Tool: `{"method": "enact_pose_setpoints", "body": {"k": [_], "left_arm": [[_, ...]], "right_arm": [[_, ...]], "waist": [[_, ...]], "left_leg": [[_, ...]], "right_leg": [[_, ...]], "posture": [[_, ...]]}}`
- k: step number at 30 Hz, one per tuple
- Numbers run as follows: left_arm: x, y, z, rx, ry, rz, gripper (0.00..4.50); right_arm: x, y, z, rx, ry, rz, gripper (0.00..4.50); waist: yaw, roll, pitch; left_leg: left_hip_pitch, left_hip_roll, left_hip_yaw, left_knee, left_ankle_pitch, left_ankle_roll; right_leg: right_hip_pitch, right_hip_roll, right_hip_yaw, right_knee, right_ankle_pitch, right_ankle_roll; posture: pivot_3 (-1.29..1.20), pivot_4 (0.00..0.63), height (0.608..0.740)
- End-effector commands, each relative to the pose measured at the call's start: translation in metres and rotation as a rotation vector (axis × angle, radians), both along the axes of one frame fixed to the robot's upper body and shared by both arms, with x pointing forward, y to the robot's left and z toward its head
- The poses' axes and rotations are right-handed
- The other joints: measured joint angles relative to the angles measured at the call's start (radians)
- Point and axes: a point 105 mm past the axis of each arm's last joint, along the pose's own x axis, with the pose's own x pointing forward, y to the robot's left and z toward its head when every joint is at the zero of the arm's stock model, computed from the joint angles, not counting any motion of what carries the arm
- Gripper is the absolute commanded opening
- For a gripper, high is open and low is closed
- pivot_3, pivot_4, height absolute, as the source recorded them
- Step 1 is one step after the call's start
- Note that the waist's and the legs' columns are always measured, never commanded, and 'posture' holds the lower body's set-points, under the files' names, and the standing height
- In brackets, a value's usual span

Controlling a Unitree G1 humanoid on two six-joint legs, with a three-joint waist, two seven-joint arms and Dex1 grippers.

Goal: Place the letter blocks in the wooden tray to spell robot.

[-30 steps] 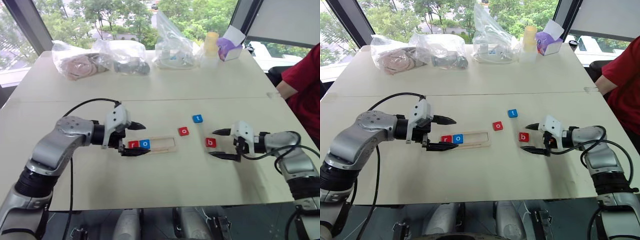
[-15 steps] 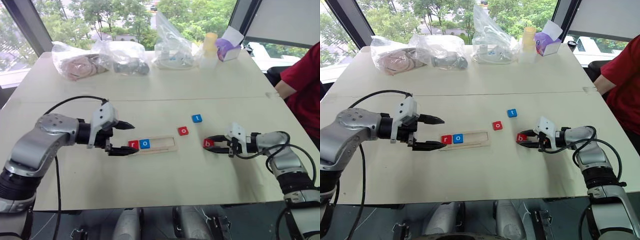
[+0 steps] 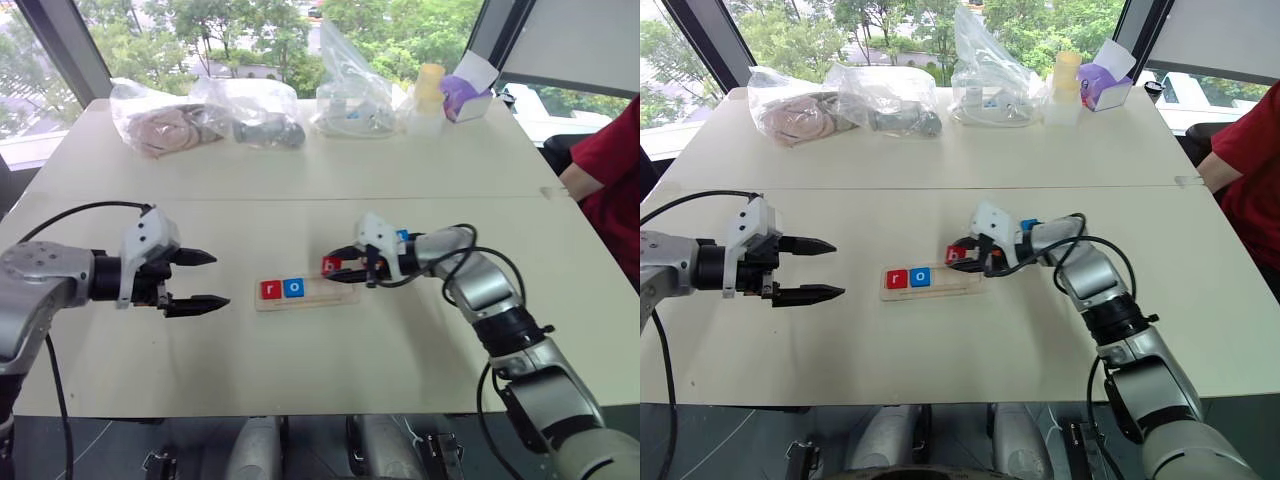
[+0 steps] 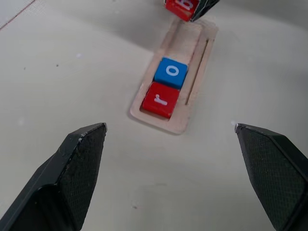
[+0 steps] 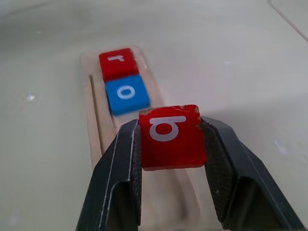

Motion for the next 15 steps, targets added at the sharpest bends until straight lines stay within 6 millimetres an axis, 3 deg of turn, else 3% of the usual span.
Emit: {"method": "enact_pose_setpoints", "body": {"k": [1,6,15], "left_arm": [[-0.004,-0.003,0.013,-0.006,-0.061,0.003,4.50],[-0.006,-0.003,0.012,-0.019,-0.068,0.034,4.50],[-0.006,-0.006,0.012,-0.035,-0.078,0.051,4.50]], "right_arm": [[-0.002,0.011,0.001,-0.038,-0.029,0.043,1.18],[-0.005,0.022,-0.004,-0.077,-0.022,0.076,1.18],[-0.001,0.021,-0.013,-0.115,-0.019,0.063,1.18]], "waist": [[0.004,0.000,0.000],[0.001,0.000,0.000],[-0.001,0.000,0.000]], "left_leg": [[0.000,0.000,0.000,0.000,0.000,0.000],[0.000,0.000,0.000,0.000,0.000,0.000],[0.001,0.000,0.000,0.000,0.000,0.000]], "right_leg": [[0.000,0.000,0.000,0.000,0.000,0.000],[0.000,0.000,0.000,0.000,0.000,0.000],[-0.001,0.001,0.000,0.002,0.000,0.000]], "posture": [[0.00,0.150,0.740],[0.00,0.150,0.740],[0.00,0.150,0.740]]}}
